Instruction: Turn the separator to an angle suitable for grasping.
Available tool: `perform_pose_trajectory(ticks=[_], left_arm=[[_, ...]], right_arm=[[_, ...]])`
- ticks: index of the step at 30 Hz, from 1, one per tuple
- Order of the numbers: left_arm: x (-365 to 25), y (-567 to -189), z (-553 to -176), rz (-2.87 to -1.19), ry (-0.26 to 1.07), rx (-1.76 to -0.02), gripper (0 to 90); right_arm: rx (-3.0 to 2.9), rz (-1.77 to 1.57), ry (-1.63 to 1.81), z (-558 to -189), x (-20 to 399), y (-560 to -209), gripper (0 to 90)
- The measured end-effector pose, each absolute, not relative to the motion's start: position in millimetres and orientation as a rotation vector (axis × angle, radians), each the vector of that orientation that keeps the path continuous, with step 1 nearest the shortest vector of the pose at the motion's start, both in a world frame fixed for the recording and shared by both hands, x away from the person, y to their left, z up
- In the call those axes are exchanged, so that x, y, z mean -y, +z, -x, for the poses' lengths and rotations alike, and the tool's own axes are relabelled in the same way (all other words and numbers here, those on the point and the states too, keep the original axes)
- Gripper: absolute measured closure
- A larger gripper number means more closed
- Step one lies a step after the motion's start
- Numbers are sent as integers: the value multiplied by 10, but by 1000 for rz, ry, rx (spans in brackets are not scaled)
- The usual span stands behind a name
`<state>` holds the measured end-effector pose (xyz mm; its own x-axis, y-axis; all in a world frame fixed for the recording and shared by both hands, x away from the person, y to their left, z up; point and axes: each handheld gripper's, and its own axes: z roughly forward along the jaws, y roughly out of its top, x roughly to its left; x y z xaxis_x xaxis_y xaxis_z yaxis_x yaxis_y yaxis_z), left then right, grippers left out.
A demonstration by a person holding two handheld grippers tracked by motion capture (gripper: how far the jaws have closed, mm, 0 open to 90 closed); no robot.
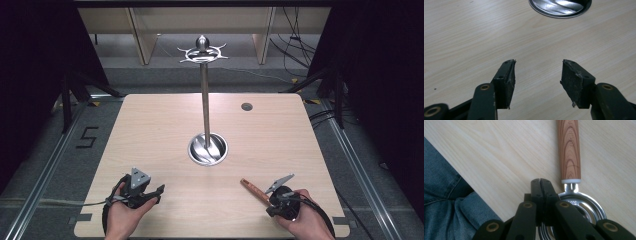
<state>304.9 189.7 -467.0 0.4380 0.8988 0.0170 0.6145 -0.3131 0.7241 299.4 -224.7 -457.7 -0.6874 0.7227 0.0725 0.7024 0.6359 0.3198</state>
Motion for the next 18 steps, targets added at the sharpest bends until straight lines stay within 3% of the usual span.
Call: perform_pose_trajectory(ticks=[18], left_arm=[[-1889, -4668, -3056, -2054, 548, -1257, 424]], right_arm=[[-2868, -1207, 422, -3437, 1701, -4561, 900]])
